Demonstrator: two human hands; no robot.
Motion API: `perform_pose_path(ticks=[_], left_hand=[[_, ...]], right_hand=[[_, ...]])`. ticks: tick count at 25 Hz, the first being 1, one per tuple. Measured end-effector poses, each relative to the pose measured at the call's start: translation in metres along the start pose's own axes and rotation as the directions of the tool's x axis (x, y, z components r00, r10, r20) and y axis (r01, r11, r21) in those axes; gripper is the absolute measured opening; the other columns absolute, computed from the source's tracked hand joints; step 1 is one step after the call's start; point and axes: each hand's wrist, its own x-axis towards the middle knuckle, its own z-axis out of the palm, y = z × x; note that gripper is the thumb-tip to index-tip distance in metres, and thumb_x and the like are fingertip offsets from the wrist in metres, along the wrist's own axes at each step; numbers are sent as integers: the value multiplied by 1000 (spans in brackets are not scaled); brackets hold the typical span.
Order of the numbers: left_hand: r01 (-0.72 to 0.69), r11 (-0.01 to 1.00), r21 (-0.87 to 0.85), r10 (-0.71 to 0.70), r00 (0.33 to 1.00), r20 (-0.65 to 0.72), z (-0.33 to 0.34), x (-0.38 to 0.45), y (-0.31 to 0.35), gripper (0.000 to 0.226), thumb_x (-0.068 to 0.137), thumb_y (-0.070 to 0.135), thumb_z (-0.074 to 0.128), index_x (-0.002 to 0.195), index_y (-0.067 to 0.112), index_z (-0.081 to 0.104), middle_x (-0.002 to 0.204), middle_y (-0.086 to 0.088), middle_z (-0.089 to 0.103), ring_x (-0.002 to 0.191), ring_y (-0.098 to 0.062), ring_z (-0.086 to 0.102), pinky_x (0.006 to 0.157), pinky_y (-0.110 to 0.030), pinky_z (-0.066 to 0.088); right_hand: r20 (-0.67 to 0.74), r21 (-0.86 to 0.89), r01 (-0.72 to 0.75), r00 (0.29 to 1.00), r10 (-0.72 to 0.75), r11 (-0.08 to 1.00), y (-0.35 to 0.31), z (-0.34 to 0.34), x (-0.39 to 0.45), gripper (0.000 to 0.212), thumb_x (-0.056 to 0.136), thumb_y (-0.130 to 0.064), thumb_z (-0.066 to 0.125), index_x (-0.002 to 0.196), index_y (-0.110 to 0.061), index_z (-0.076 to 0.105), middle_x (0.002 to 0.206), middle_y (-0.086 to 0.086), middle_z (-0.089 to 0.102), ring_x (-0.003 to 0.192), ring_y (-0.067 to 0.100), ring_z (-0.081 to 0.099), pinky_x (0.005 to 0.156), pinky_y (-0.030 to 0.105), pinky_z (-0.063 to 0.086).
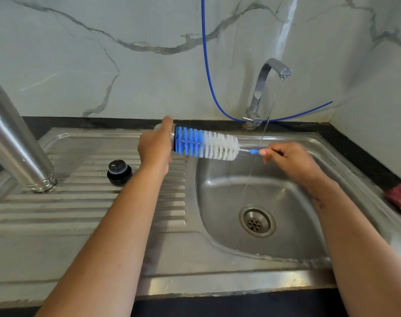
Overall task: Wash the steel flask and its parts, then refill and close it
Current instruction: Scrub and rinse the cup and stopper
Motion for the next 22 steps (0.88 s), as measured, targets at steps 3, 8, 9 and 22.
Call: perform_pose_path(ticks=[3, 8, 9, 22], left_hand=[[111, 992, 65, -113, 993, 35, -10, 2, 6, 34, 93, 49, 64, 85, 18, 57, 70, -2, 50, 47, -10, 36, 41, -21, 31], [-155, 987, -37, 159, 976, 150, -9, -1, 1, 27, 95, 43, 65, 92, 17, 61, 68, 1, 54, 44, -8, 39, 39, -22, 26], [-176, 978, -116, 195, 964, 181, -8, -3, 3, 25, 96, 43, 64, 93, 18, 62, 66, 3, 53, 44, -7, 39, 38, -22, 26], [-192, 966, 172, 152, 963, 223, -21, 6, 6, 31, 95, 43, 62, 101, 13, 64, 73, 1, 52, 51, -9, 39, 41, -21, 28]], right_hand=[[-278, -303, 212, 913, -299, 929, -12, -3, 1, 23, 95, -37, 70, 84, -18, 73, 69, -3, 61, 62, 16, 47, 55, 28, 32], [251, 65, -48, 968, 30, 997, -7, 3, 2, 51, 103, -50, 52, 63, -20, 60, 49, -8, 42, 47, 12, 37, 54, 29, 31], [380, 172, -152, 922, 77, 973, -6, 4, 0, 54, 103, -53, 50, 61, -20, 56, 51, -6, 41, 47, 11, 34, 54, 29, 30], [236, 3, -33, 971, 31, 999, -14, 0, 4, 48, 101, -50, 52, 65, -20, 56, 54, -8, 46, 50, 13, 38, 54, 29, 32]])
